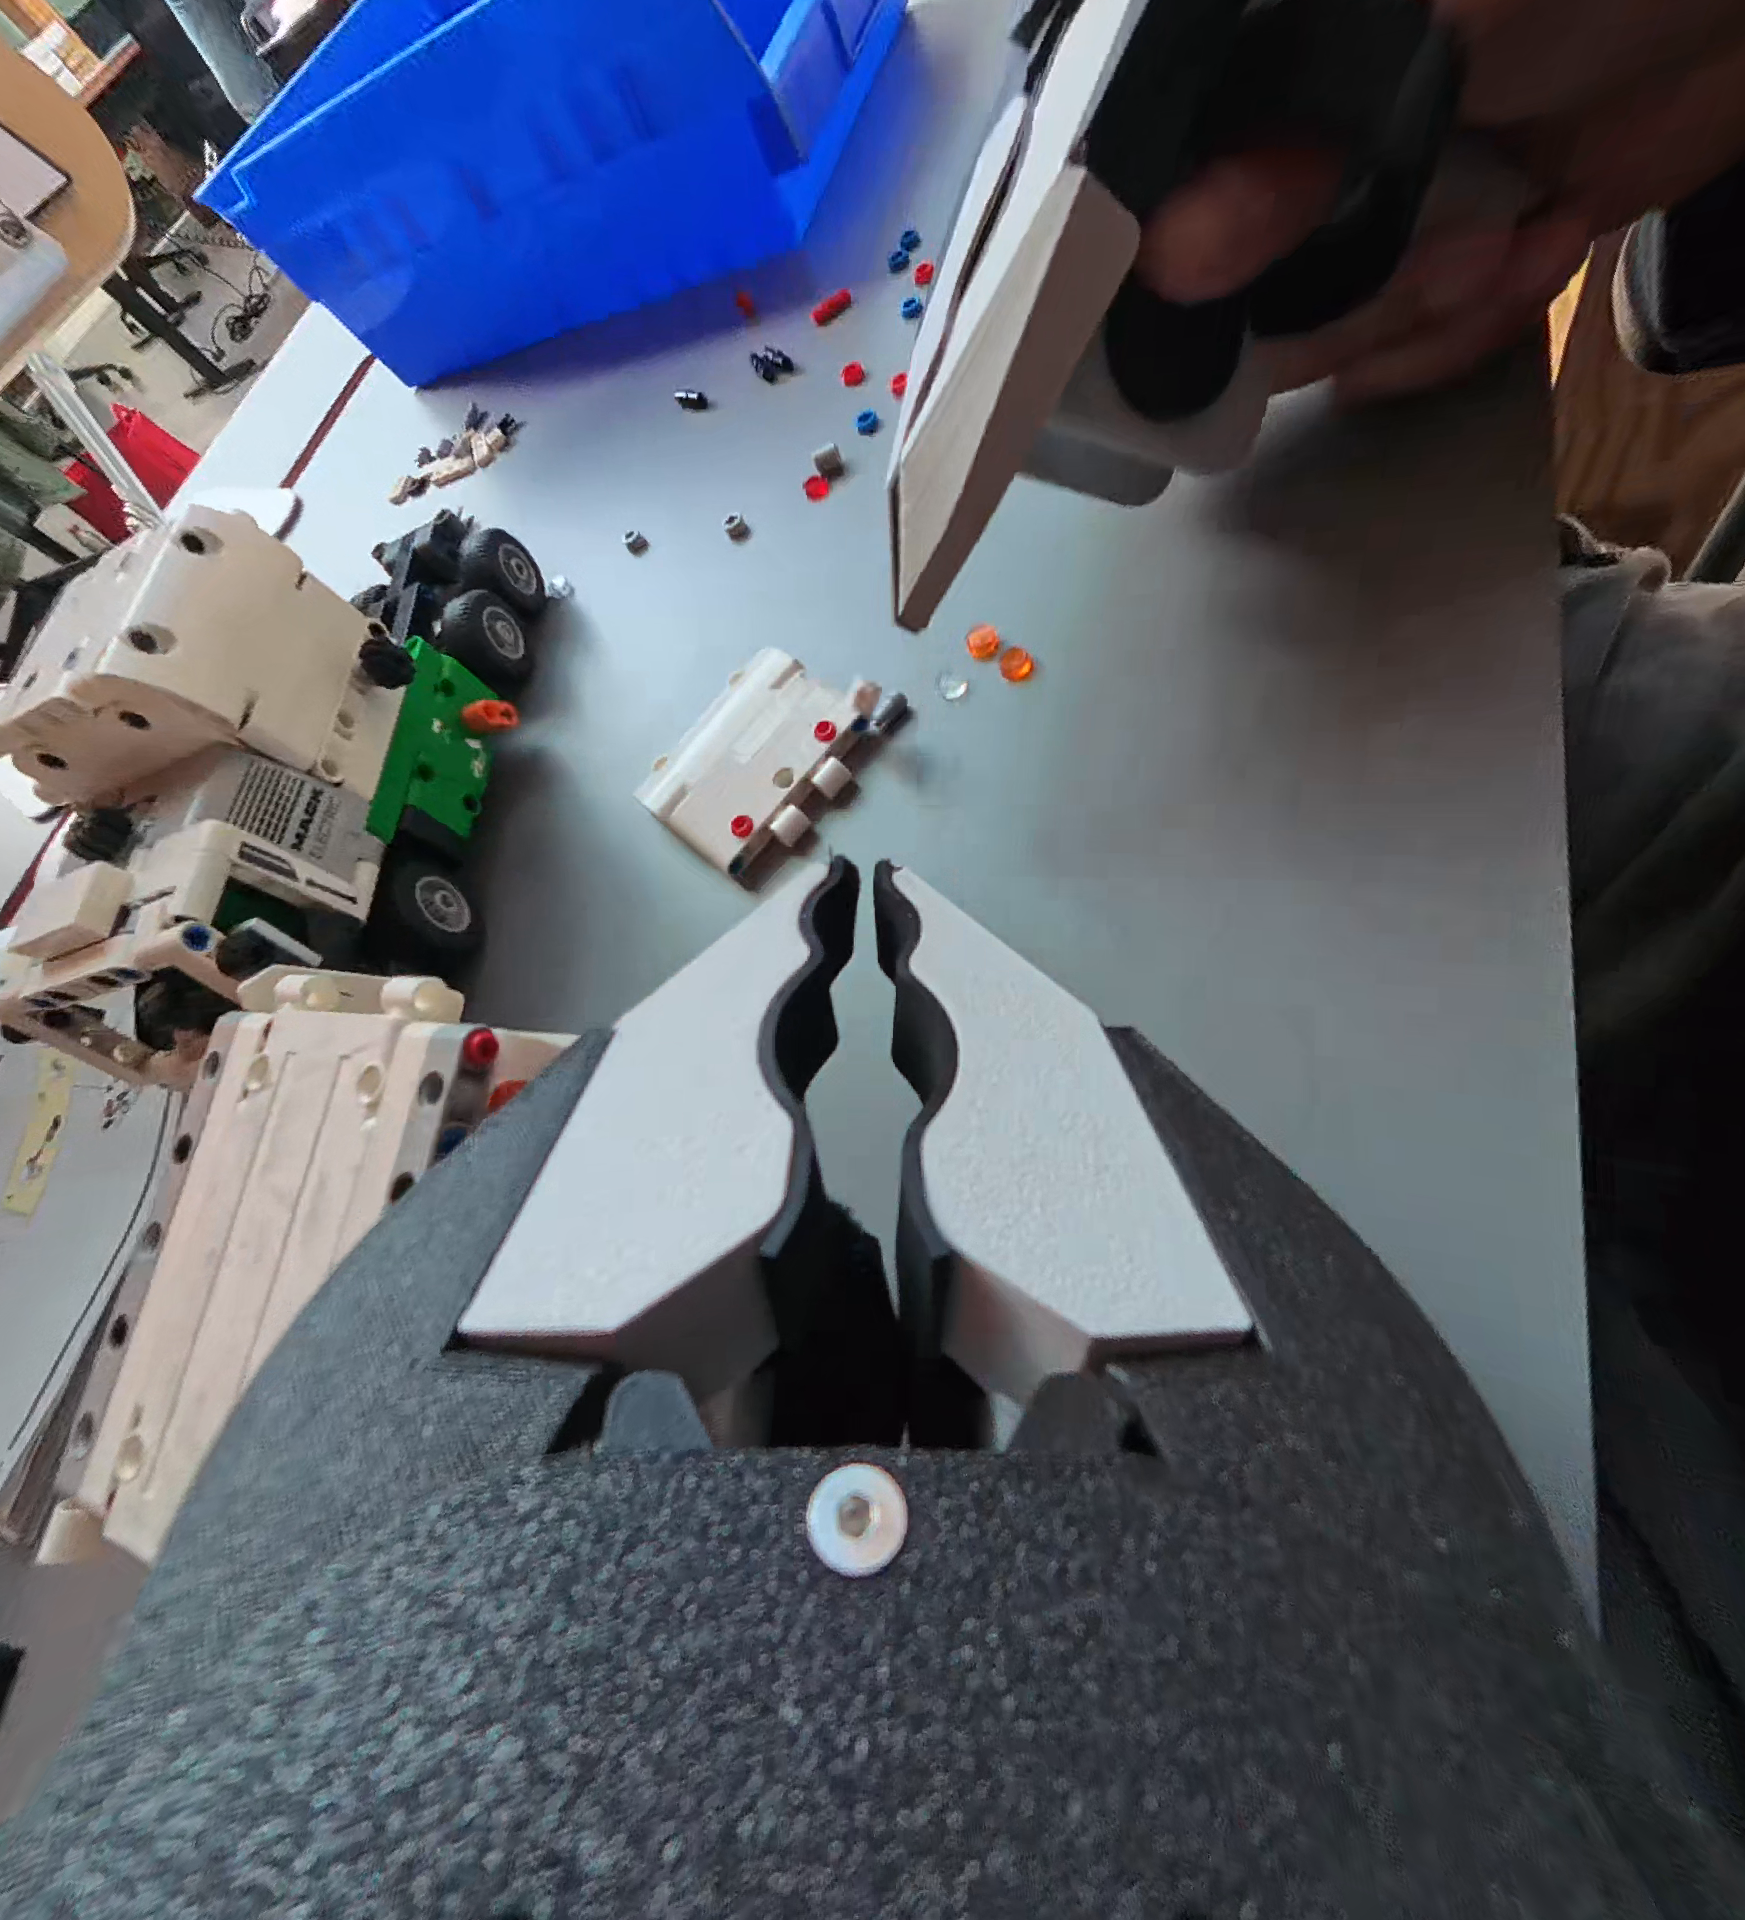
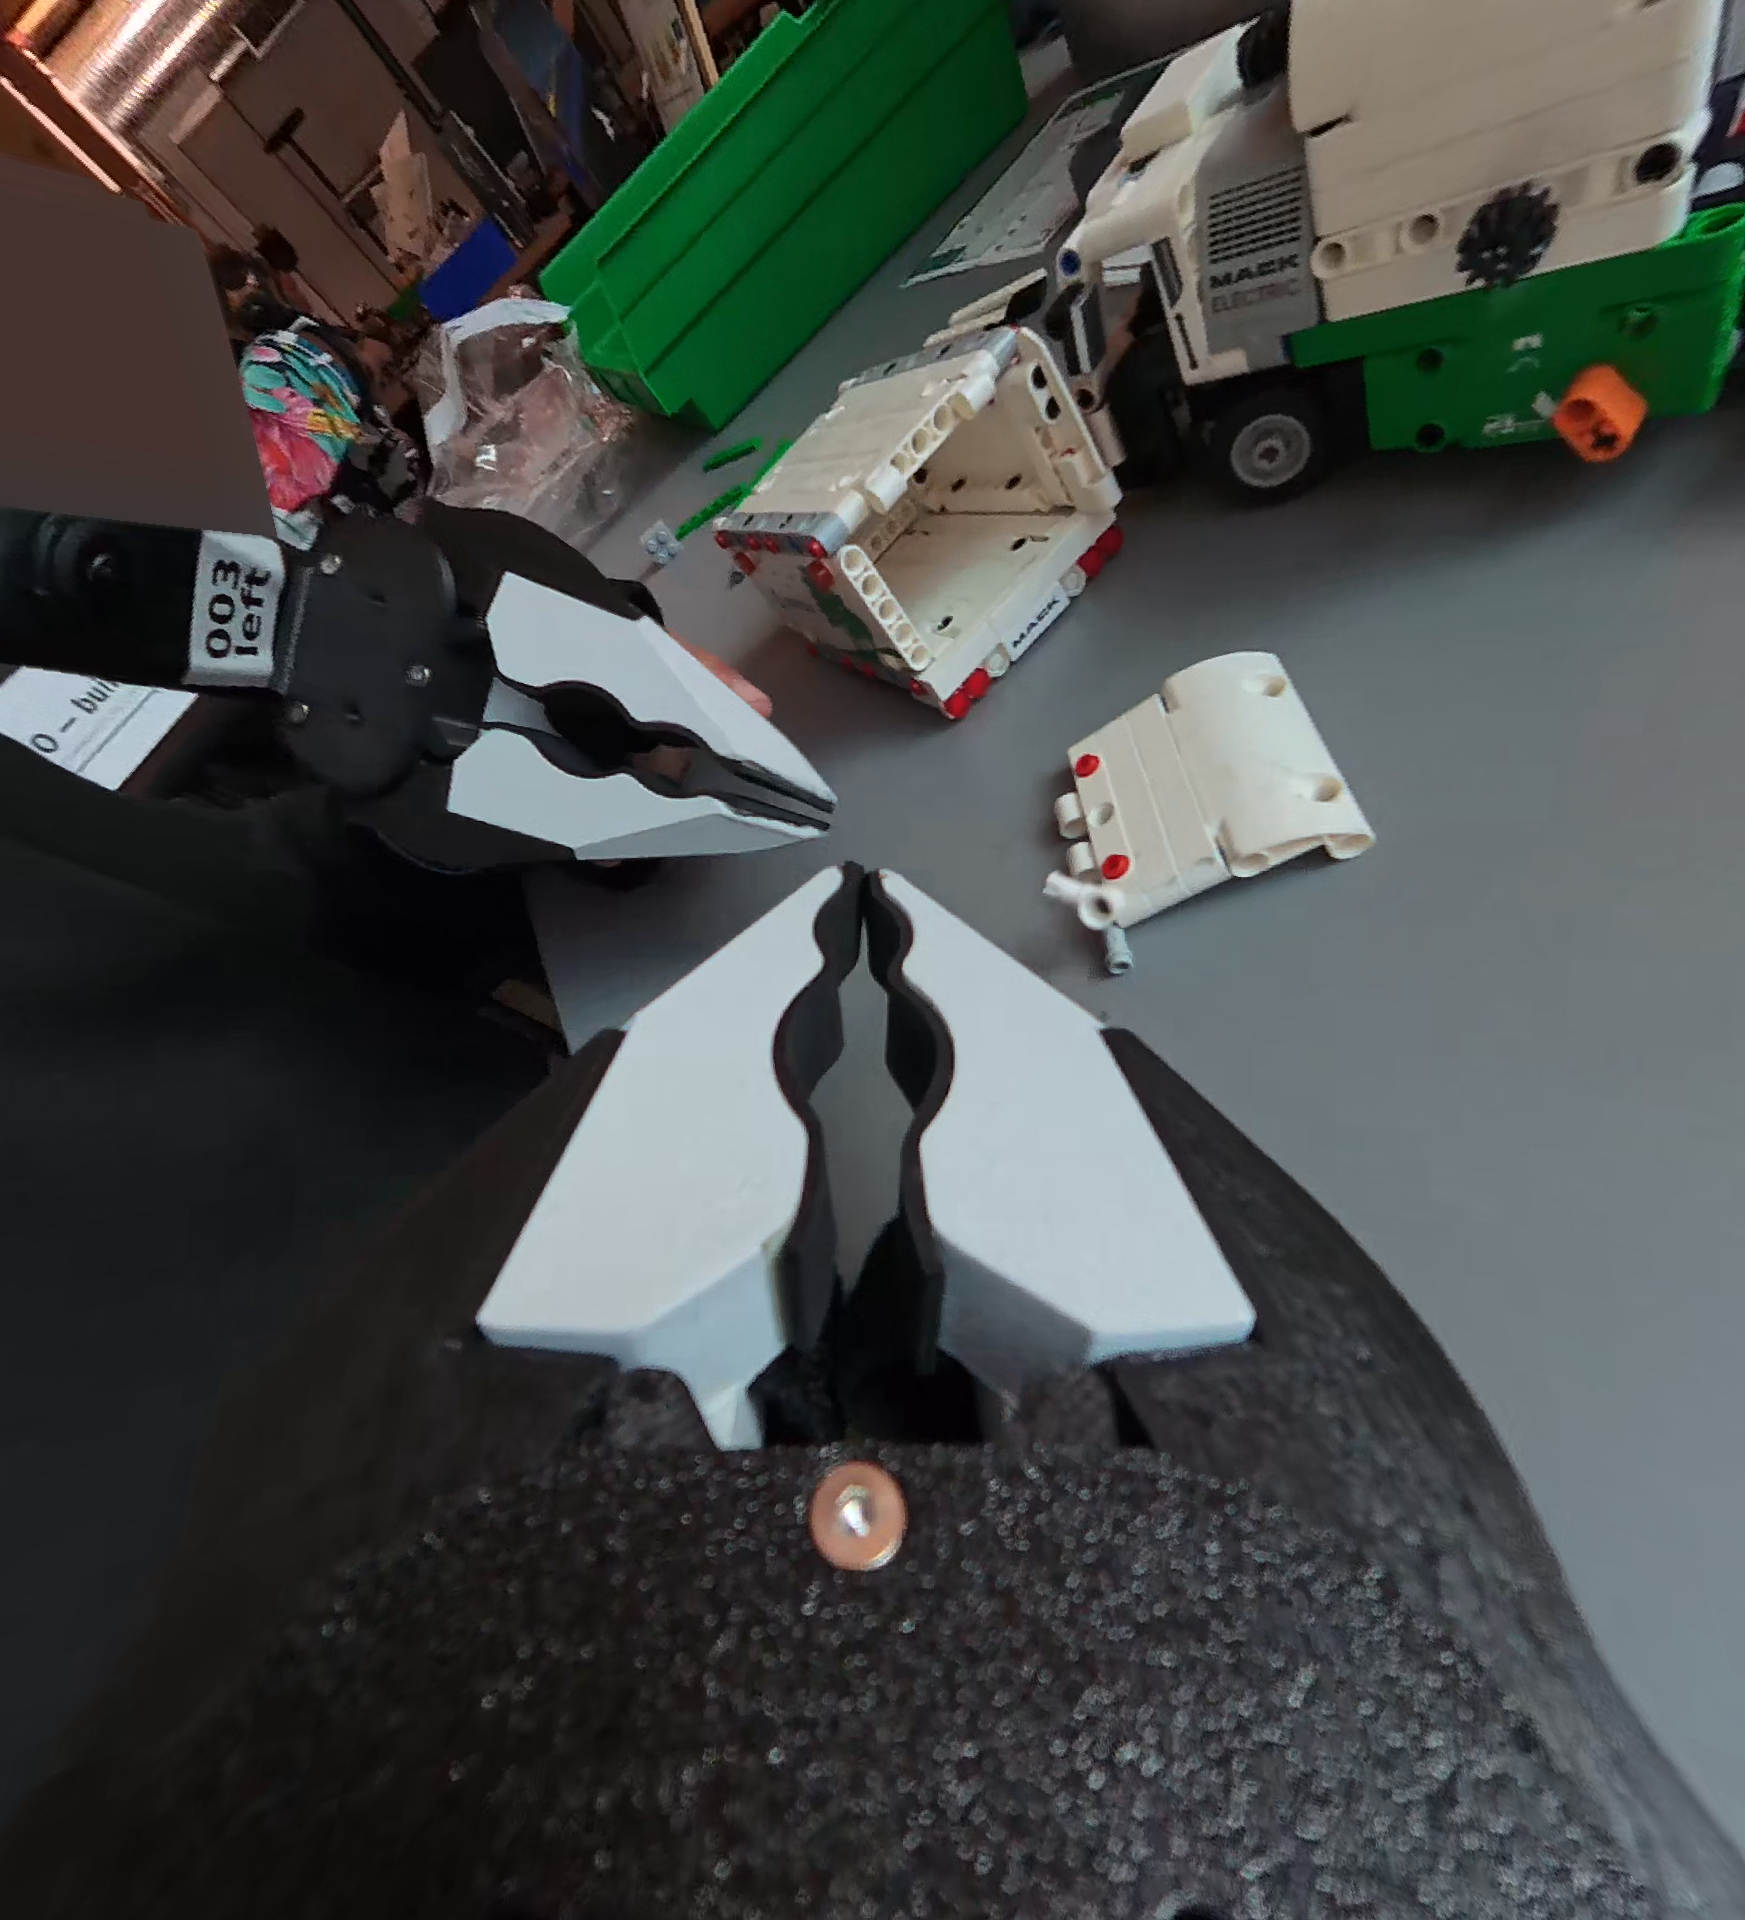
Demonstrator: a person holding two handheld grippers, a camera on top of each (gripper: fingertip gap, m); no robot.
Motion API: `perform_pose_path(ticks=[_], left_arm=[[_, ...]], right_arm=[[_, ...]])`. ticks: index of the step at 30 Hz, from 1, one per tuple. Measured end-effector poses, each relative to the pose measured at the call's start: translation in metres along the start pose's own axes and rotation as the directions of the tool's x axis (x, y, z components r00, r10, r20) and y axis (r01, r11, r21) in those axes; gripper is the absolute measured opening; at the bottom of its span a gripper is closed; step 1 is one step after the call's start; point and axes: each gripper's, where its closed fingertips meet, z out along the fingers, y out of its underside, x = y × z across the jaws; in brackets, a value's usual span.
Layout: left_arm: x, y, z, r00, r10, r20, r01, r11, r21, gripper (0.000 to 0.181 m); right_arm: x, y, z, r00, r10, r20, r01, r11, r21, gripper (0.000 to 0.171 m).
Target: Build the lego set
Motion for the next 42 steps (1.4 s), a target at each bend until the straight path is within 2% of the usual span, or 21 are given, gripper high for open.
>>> perform_pose_path(ticks=[2, 4, 9, 12, 14, 17, 23, 26, 29, 33, 36, 38, 42], left_arm=[[-0.003, -0.001, -0.003, 1.0, -0.017, 0.006, 0.017, 1.0, 0.015, 0.001], [-0.005, -0.002, -0.004, 0.999, -0.049, -0.005, 0.049, 0.998, 0.029, 0.001], [-0.006, -0.005, -0.005, 0.996, -0.084, -0.028, 0.085, 0.995, 0.045, 0.003], [-0.004, -0.005, -0.004, 0.998, -0.064, -0.025, 0.065, 0.997, 0.042, 0.004], [-0.002, -0.006, -0.005, 0.997, -0.064, -0.033, 0.065, 0.997, 0.047, 0.004], [0.0, -0.01, -0.006, 0.996, -0.079, -0.05, 0.082, 0.994, 0.067, 0.004], [-0.001, -0.013, -0.01, 0.992, -0.103, -0.065, 0.109, 0.99, 0.091, 0.004], [-0.002, -0.015, -0.011, 0.989, -0.127, -0.081, 0.135, 0.985, 0.107, 0.004], [-0.002, -0.018, -0.013, 0.986, -0.138, -0.092, 0.148, 0.982, 0.119, 0.004], [0.003, -0.02, -0.013, 0.987, -0.119, -0.11, 0.133, 0.983, 0.129, 0.004], [0.006, -0.021, -0.014, 0.988, -0.1, -0.115, 0.115, 0.984, 0.136, 0.005], [0.008, -0.024, -0.015, 0.985, -0.11, -0.135, 0.13, 0.98, 0.149, 0.005], [0.01, -0.03, -0.018, 0.973, -0.145, -0.18, 0.176, 0.969, 0.173, 0.005]], right_arm=[[0.001, 0.002, -0.007, 0.998, -0.056, -0.03, 0.056, 0.998, -0.005, 0.0], [0.016, 0.009, -0.015, 0.977, -0.148, -0.153, 0.139, 0.988, -0.069, 0.001], [0.052, 0.009, -0.035, 0.863, -0.341, -0.373, 0.288, 0.938, -0.192, 0.007], [0.07, -0.001, -0.047, 0.826, -0.36, -0.435, 0.295, 0.932, -0.21, 0.011], [0.082, -0.003, -0.046, 0.813, -0.395, -0.427, 0.316, 0.916, -0.246, 0.016], [0.095, -0.004, -0.041, 0.797, -0.467, -0.384, 0.368, 0.879, -0.305, 0.018], [0.106, -0.003, -0.033, 0.837, -0.498, -0.226, 0.395, 0.836, -0.38, 0.019], [0.103, 0.0, -0.04, 0.802, -0.589, -0.098, 0.494, 0.747, -0.445, 0.019], [0.098, -0.01, -0.041, 0.73, -0.684, 0.011, 0.621, 0.656, -0.429, 0.018], [0.101, -0.008, -0.035, 0.676, -0.714, 0.18, 0.698, 0.543, -0.467, 0.018], [0.097, -0.012, -0.031, 0.653, -0.701, 0.286, 0.748, 0.539, -0.386, 0.008], [0.096, -0.014, -0.03, 0.653, -0.688, 0.317, 0.755, 0.558, -0.344, 0.01], [0.102, -0.006, -0.03, 0.653, -0.666, 0.36, 0.753, 0.523, -0.399, 0.018]])
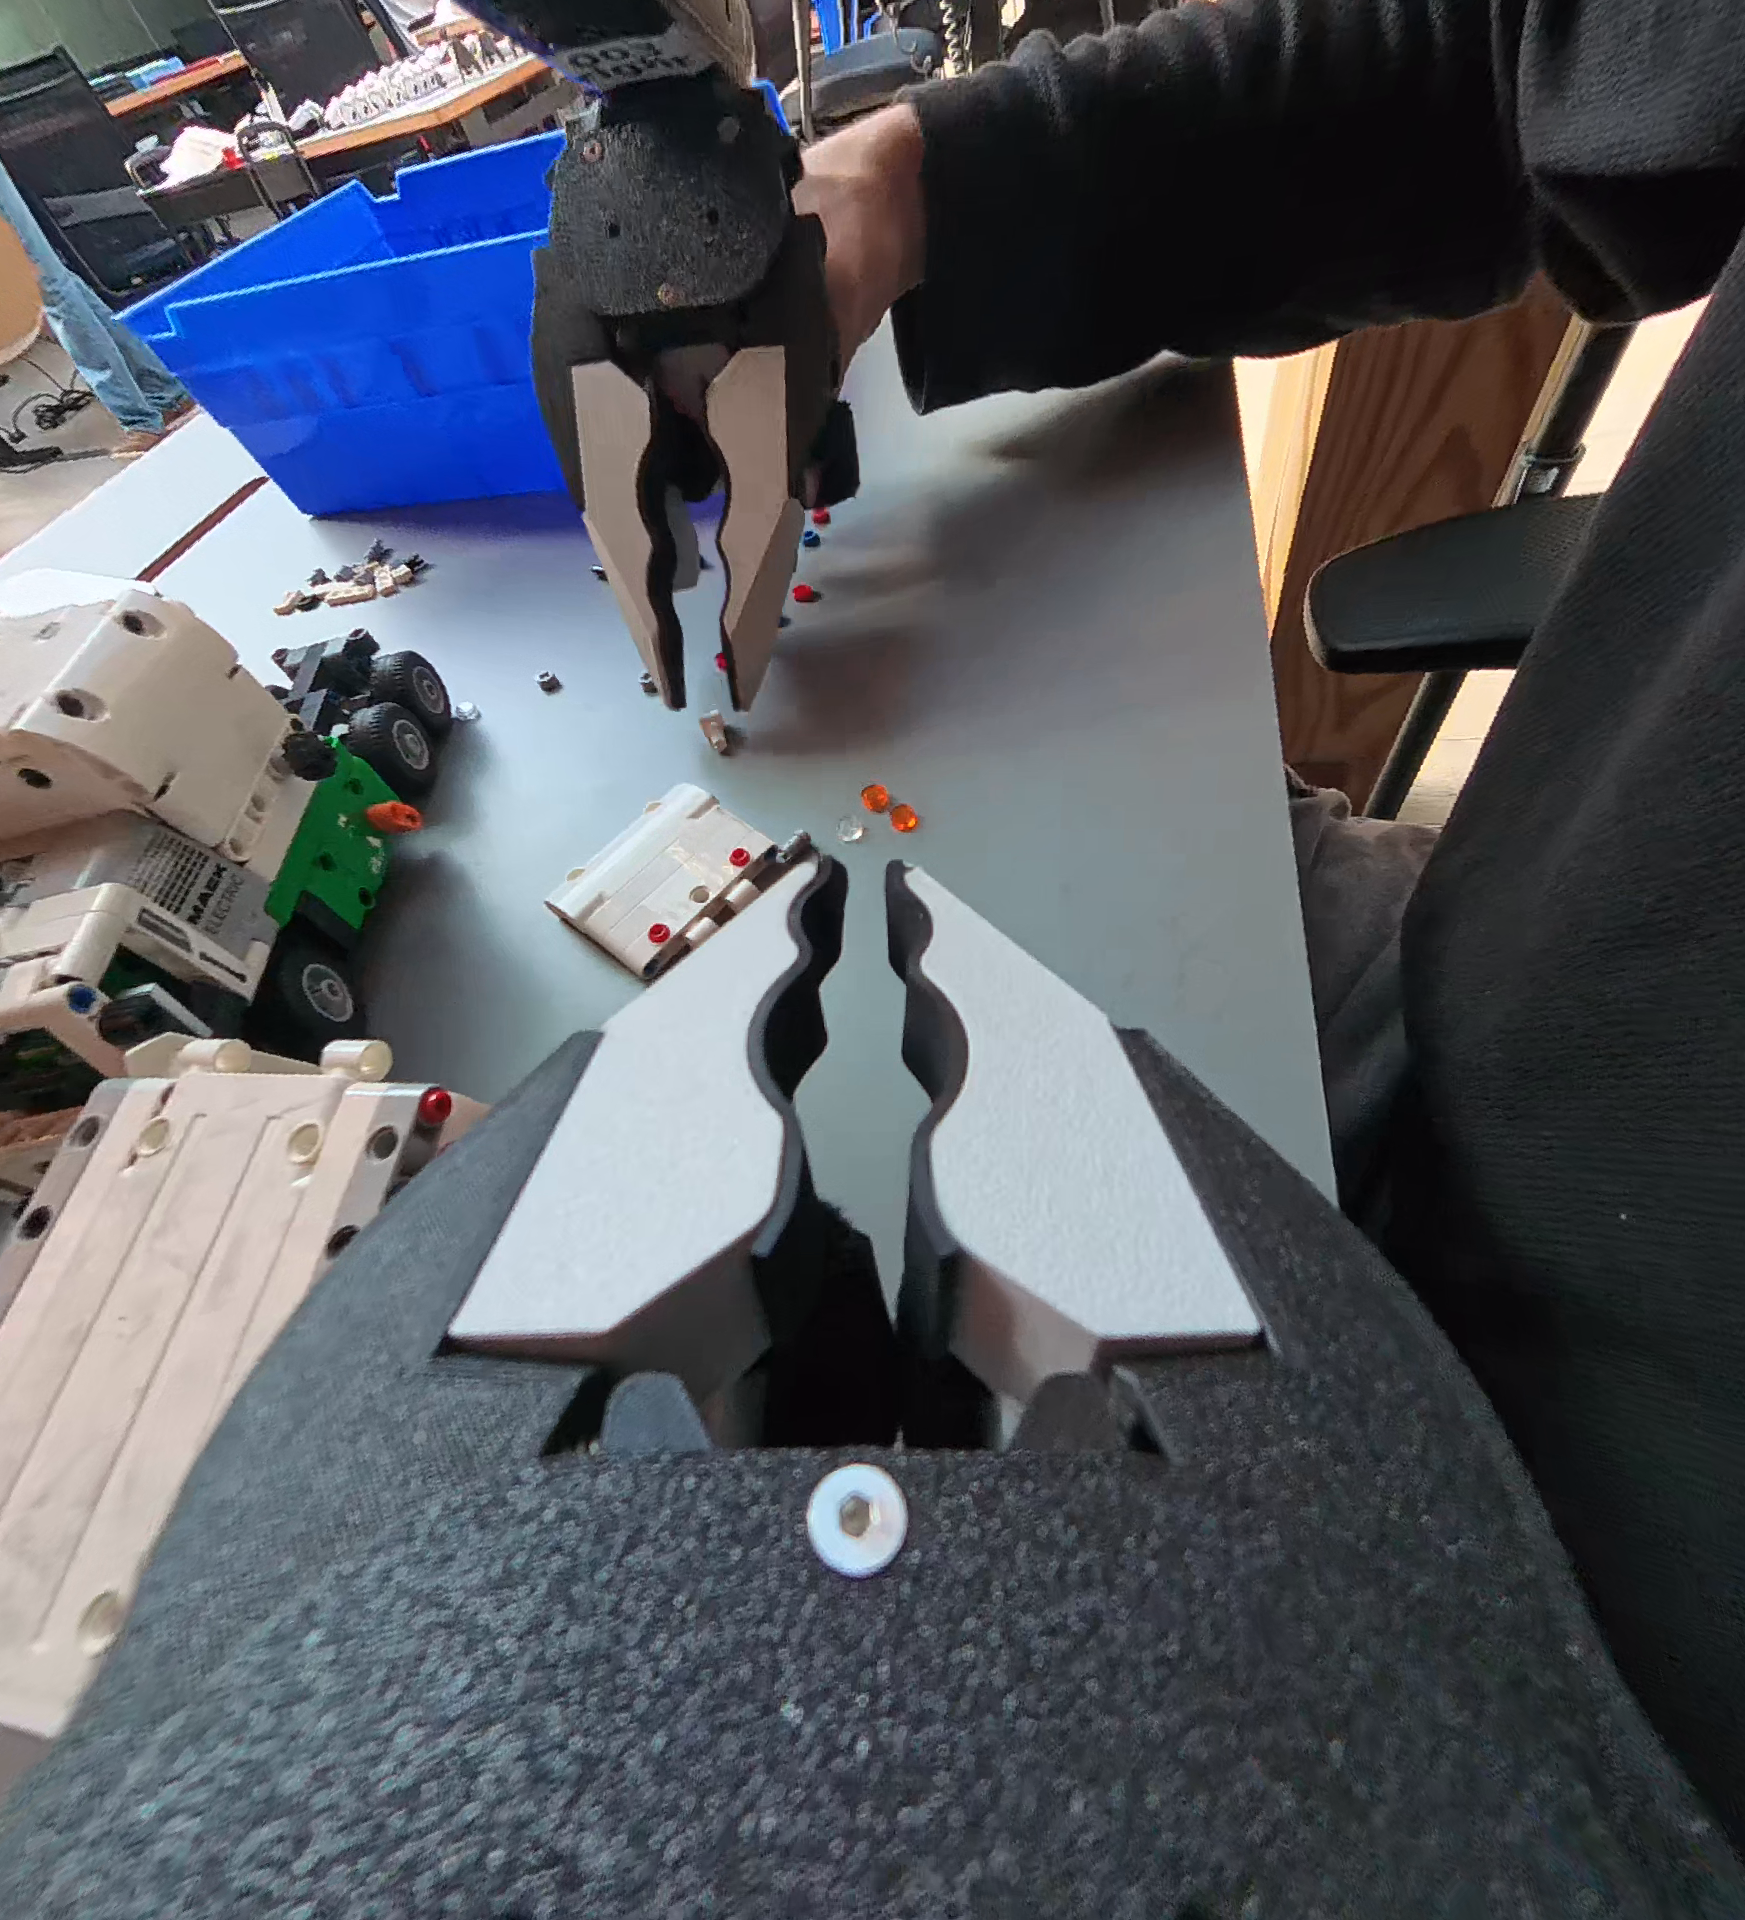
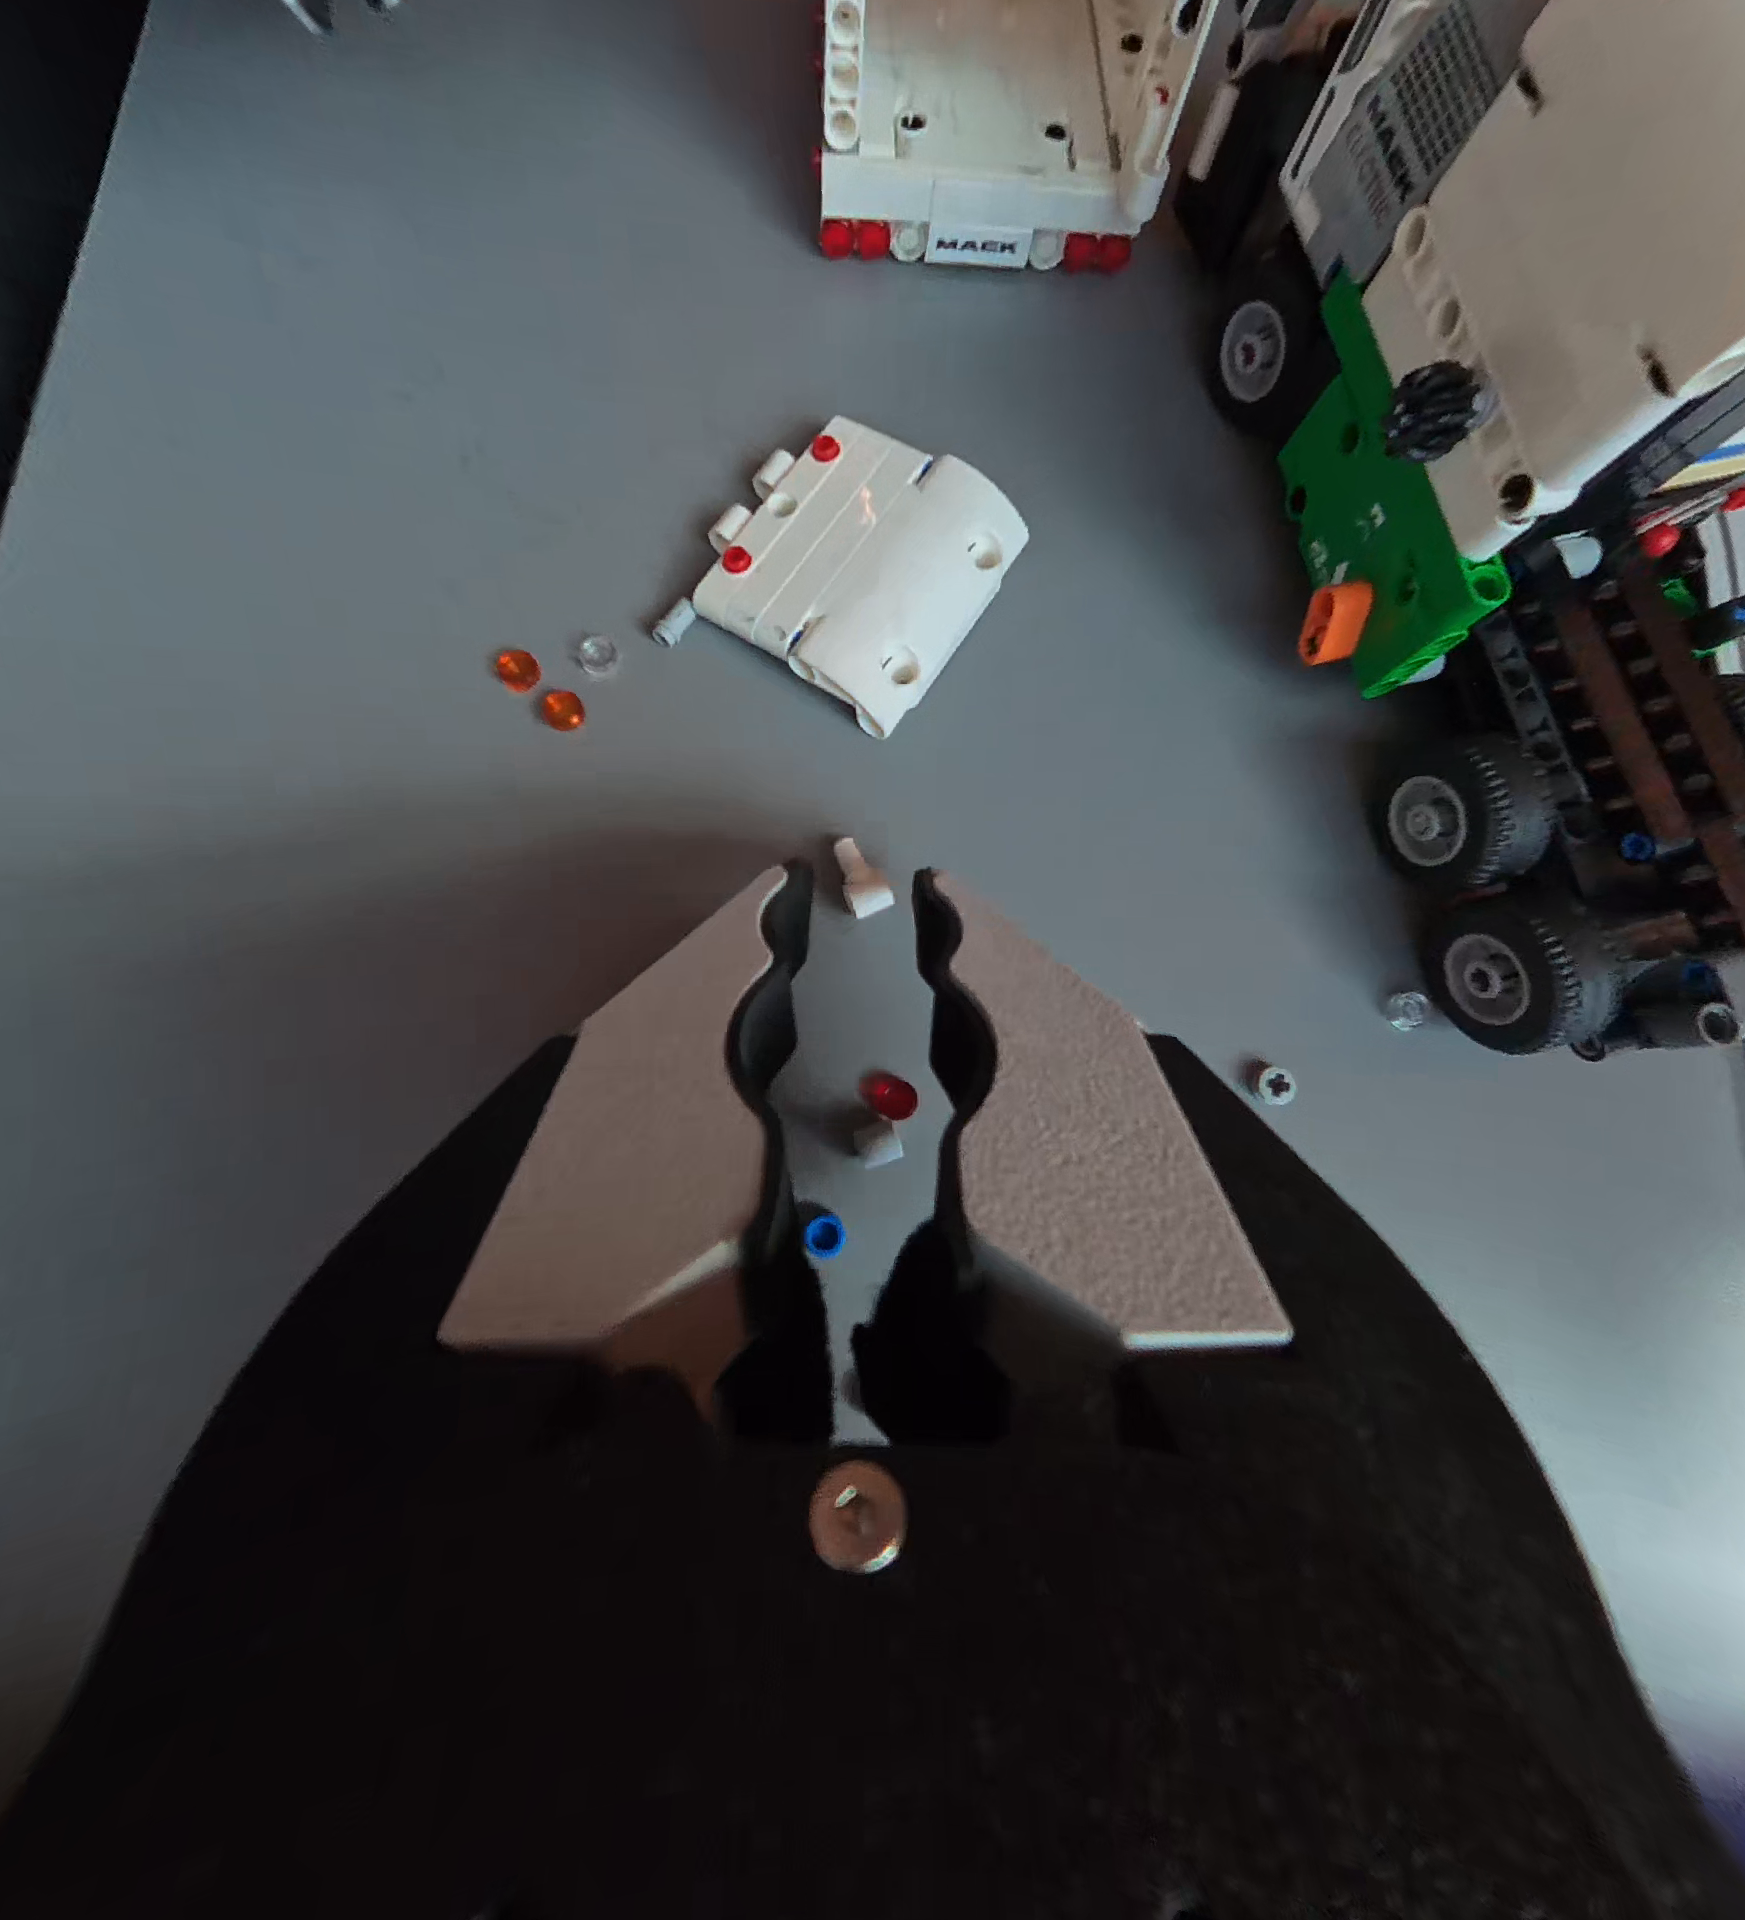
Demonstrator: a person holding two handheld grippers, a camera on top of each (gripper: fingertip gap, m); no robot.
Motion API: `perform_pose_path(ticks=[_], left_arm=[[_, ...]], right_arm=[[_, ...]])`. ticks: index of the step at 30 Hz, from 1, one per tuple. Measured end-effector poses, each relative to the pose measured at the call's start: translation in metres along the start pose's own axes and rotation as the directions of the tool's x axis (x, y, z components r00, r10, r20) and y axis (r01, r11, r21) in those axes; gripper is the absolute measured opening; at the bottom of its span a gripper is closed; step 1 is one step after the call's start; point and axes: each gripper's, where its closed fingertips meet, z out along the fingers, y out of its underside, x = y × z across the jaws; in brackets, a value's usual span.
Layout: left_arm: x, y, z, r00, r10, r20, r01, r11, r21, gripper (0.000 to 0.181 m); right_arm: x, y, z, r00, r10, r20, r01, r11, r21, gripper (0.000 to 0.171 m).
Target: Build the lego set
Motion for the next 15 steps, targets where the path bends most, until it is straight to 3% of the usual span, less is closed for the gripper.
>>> perform_pose_path(ticks=[4, 10, 13, 15], left_arm=[[0.003, -0.004, -0.002, 0.999, -0.027, -0.028, 0.028, 0.999, 0.02, 0.005], [0.0, -0.006, -0.004, 0.996, -0.076, -0.035, 0.078, 0.996, 0.038, 0.006], [-0.014, -0.009, -0.006, 0.983, -0.183, -0.016, 0.184, 0.981, 0.068, 0.006], [-0.024, -0.012, -0.008, 0.96, -0.279, -0.012, 0.279, 0.955, 0.099, 0.01]], right_arm=[[0.0, 0.006, 0.006, 0.999, -0.031, 0.025, 0.033, 0.998, -0.046, 0.019], [0.003, 0.003, 0.005, 0.998, -0.069, 0.012, 0.07, 0.996, -0.056, 0.007], [-0.004, -0.047, -0.001, 0.953, -0.271, -0.134, 0.276, 0.961, 0.015, 0.006], [-0.008, -0.084, -0.003, 0.844, -0.451, -0.289, 0.461, 0.886, -0.037, 0.007]])
